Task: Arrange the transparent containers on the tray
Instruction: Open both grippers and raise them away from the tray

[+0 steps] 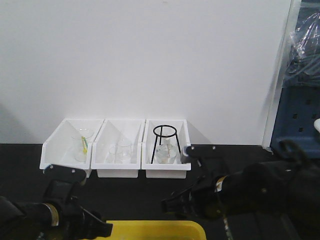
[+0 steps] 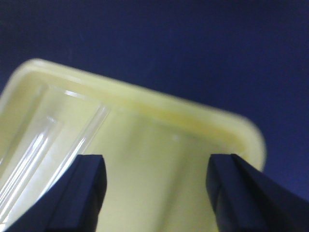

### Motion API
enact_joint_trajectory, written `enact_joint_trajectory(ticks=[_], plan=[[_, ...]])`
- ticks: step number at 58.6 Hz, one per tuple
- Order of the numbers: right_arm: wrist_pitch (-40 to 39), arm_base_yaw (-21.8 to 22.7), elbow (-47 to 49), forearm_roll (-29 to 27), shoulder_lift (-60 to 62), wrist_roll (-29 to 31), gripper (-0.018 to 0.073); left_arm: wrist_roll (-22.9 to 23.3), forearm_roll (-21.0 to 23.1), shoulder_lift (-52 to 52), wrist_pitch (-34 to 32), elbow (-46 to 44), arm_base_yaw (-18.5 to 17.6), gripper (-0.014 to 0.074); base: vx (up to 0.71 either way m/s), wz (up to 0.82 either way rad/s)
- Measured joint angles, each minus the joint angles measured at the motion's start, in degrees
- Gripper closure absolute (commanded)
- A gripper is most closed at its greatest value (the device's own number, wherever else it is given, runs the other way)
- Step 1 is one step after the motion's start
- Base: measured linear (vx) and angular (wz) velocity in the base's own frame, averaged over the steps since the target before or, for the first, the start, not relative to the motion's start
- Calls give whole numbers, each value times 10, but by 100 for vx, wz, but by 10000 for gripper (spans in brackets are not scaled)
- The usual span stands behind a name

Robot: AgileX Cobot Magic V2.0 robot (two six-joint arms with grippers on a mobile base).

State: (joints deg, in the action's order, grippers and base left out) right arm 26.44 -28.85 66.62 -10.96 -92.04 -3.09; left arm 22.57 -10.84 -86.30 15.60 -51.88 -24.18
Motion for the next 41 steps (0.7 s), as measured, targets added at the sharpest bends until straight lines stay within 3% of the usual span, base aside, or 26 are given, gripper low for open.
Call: enact_joint_trajectory(ticks=[12,26,41], plan=[[-1,0,0,110,154,0,299,0,-45,132,5,0,0,265,0,0],[48,0,0,133,285,0,573,-2,-53,275,4,18,0,489,0,0],[90,0,0,133,318,0,572,-3,-54,389,-11,83,0,603,0,0]])
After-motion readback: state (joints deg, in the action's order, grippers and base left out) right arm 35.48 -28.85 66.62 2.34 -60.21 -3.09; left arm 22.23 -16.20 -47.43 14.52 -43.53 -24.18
